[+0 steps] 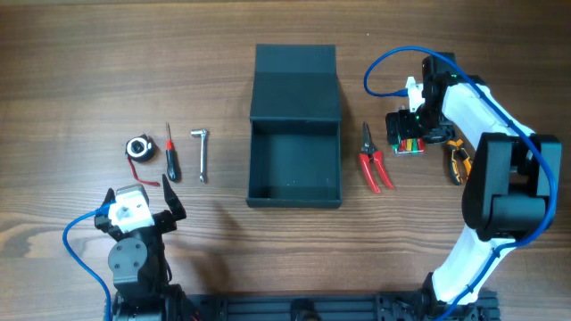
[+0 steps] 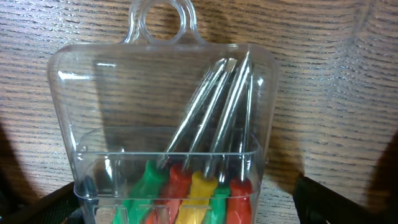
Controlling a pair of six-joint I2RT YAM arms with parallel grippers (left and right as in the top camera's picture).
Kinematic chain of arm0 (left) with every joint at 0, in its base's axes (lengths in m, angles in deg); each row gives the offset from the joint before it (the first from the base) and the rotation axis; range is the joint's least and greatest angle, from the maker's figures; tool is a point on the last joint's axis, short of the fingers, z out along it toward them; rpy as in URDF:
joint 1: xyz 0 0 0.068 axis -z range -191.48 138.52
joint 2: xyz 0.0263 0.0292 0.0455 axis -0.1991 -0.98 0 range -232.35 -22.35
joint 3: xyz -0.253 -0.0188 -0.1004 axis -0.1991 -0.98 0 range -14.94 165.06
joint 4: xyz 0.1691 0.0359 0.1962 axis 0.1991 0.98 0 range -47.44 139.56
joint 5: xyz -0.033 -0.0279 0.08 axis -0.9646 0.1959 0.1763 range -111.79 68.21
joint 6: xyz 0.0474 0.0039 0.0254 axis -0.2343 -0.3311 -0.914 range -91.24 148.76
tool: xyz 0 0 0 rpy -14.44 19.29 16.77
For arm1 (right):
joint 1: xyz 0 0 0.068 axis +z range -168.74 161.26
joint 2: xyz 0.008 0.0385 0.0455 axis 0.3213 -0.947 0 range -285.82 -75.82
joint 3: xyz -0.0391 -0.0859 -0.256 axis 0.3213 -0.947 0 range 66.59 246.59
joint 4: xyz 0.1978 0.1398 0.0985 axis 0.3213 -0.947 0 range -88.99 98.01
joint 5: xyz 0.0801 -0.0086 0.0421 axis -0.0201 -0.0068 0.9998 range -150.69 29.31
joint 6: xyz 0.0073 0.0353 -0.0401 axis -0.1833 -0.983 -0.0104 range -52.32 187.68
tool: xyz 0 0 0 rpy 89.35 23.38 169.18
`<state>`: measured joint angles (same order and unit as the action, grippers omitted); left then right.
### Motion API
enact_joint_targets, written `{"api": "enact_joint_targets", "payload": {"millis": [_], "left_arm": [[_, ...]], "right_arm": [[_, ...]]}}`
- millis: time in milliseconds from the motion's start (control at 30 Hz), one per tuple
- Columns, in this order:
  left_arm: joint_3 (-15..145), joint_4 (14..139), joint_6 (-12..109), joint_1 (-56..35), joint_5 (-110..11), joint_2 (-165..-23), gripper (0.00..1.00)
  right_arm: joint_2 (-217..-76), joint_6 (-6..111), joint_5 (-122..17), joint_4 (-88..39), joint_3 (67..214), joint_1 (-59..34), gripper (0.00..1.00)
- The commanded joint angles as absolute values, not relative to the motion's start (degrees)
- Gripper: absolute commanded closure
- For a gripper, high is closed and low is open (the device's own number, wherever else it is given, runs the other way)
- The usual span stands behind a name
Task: Pack container
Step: 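Lower the right gripper and grasp the clear screwdriver case by its top, then carry the screwdriver case left and lower it into the green box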
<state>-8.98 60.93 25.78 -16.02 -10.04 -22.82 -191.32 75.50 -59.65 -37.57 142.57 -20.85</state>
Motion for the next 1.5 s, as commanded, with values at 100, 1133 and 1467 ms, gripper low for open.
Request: {"api": "enact_joint_targets", "payload": {"millis": [100,1133,1467], "left_arm": [[-9.27,60.74,24.49,-15.71,-9.75,-22.55,0.0],[-9.27,60.74,24.49,-15.71,-9.75,-22.55,0.0],[-9.27,60.74,24.49,-15.71,-9.75,-22.55,0.0]], "right_arm": [[-192.63,75.21,-57.71,-38.14,141.88,-21.22,0.19],[-180.61,73.22,-52.94,-53.59,163.69,-18.14,0.47],[-170.1,58.67,-53.14,-63.67,163.67,1.18,0.47]]}}
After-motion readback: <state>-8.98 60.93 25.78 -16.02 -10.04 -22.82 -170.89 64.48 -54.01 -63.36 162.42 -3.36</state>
